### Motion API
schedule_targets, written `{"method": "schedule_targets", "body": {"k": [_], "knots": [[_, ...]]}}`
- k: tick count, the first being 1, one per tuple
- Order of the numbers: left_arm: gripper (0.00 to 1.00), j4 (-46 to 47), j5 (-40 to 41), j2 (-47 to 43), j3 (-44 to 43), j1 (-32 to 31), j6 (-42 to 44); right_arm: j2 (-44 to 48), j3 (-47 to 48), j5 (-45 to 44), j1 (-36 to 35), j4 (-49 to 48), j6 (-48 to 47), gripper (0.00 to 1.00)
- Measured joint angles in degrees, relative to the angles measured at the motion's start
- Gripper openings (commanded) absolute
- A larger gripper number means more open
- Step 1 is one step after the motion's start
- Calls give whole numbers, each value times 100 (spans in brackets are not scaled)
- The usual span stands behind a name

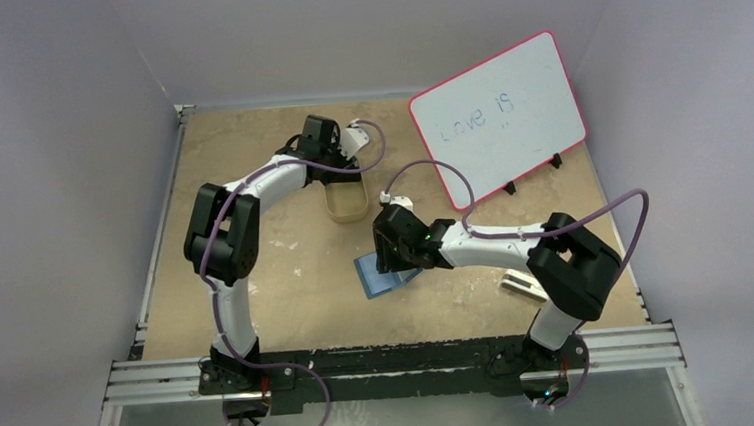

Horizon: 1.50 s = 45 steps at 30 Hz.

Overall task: Put the credit cards into the card holder
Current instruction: Pick up the credit card from the storage box.

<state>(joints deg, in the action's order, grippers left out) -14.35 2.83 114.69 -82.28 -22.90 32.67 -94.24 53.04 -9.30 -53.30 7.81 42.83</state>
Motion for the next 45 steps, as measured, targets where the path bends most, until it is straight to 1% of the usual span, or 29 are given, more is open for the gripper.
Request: {"method": "schedule_targets", "body": {"k": [6,14,19,21,22,24,33,39,42,45], "knots": [[28,-15,0,-4,-2,-2,4,-37,0,-4,0,-11,2,49],[26,-142,-2,-20,-87,-2,17,-138,13,31,0,-17,2,49],[17,-284,-26,-149,-105,-2,15,-262,157,107,7,-15,0,49],[15,-391,-66,-181,-160,-2,9,-330,236,133,7,-42,0,49],[12,-448,-87,-190,-199,-2,0,-339,243,133,7,-55,0,49],[0,-505,-140,-223,-247,-2,-7,-339,245,133,7,-52,2,49],[0,-719,-376,-470,-262,-4,-90,-339,245,138,7,-50,2,49],[0,-907,-527,-638,-262,-4,-345,-317,245,227,7,-70,-4,49],[0,-966,-632,-750,-249,-4,-601,-267,157,289,7,-125,-9,49],[0,-960,-802,-920,-219,-4,-1134,-146,39,350,42,-188,-20,48]]}}
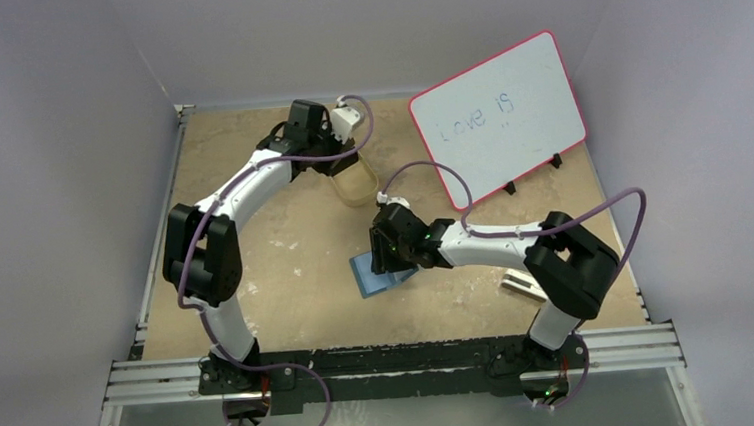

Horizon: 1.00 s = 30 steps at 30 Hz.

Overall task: Put the credit cards into the card holder
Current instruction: Pick up the credit card from the storage box, then insert the credit card into the card holder.

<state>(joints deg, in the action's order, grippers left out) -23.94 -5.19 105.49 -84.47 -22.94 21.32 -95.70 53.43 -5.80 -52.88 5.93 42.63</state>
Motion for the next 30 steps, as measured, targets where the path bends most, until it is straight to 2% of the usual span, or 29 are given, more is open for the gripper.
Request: {"method": "schedule_targets", "body": {"k": [5,10,15,20,27,30], "knots": [[0,223,-361,-350,107,4,-1504,310,-256,352,201,-391,0,47],[0,562,-898,-857,774,4,-3228,660,-645,581,420,-787,33,47],[0,1532,-1587,-1633,2435,4,-4889,1069,-1158,994,710,-1303,114,46],[0,2269,-1873,-2339,3759,4,-6111,1244,-1567,1349,1023,-1742,264,46],[0,4564,-2299,-2636,5836,-66,-8205,1416,-2074,1943,1233,-2549,533,47],[0,5204,-2315,-2634,6321,-216,-8808,1469,-2243,2105,1373,-2787,647,48]]}}
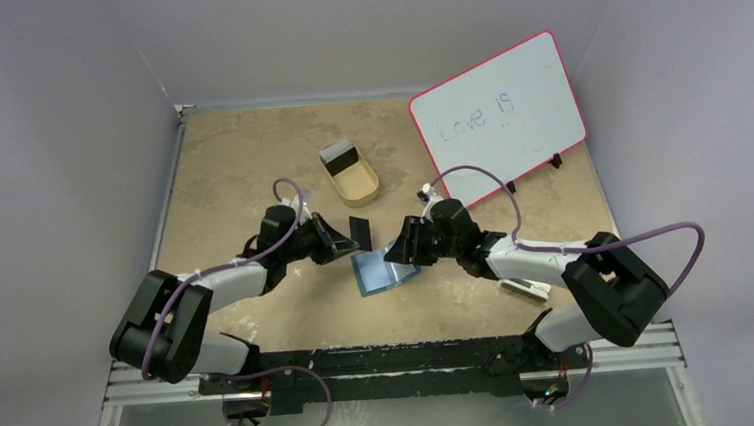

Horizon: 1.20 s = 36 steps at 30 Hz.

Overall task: Put the credit cards into the card holder
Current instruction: Insert the credit card into the card holder.

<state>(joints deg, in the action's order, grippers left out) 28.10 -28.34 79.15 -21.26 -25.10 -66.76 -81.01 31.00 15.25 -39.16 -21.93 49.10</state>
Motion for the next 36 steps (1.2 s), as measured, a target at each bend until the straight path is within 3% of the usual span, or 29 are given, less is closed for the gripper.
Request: {"method": "schedule_targets", "body": {"k": [9,22,32,36], "knots": [[0,2470,-39,540,564,-568,-1163,24,-245,365,109,-599,306,51],[0,3884,153,1054,1032,-1038,-1681,317,-533,651,262,-1137,577,44],[0,4004,149,1340,1040,-1067,-1665,151,-533,629,317,-1204,621,18],[8,4046,146,1539,1038,-1067,-1661,48,-533,546,321,-1104,597,2]]}}
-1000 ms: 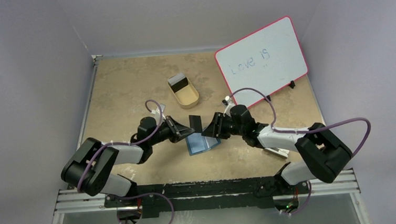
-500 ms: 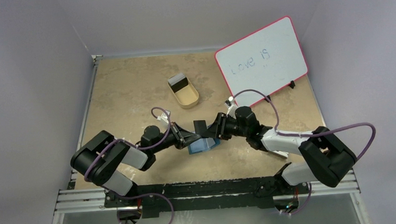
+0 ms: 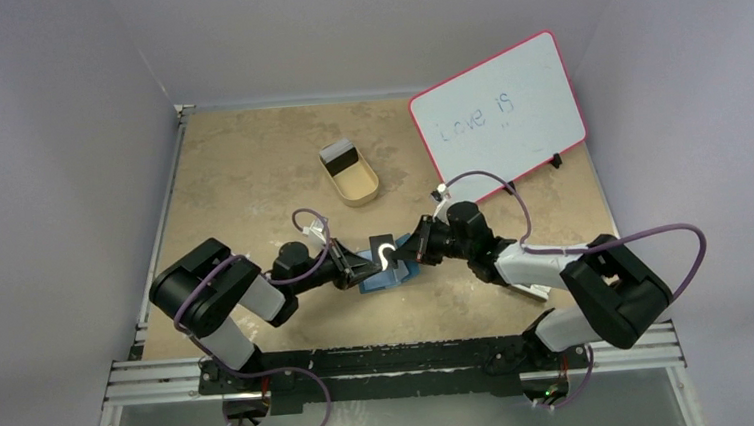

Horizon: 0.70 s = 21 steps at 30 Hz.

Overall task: Put the credit cards into the card holder
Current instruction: Insert the credit card into the card holder.

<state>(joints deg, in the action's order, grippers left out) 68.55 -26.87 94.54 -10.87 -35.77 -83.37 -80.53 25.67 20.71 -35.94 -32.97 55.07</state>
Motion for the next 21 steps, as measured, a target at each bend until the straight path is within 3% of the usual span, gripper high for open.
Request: {"method": "schedule_targets", "body": {"k": [3,11,14,21], "knots": [[17,-61,-2,111,0,-2,17,-11,46,-31,0,149,-66,0],[26,-802,-13,-107,-101,-4,380,-9,166,-190,-4,487,-315,0],[29,-1453,22,-505,-190,-4,702,7,166,-251,-4,592,-374,0],[29,-4079,684,-1775,-809,-26,1991,136,175,-577,0,1049,-610,0]]}}
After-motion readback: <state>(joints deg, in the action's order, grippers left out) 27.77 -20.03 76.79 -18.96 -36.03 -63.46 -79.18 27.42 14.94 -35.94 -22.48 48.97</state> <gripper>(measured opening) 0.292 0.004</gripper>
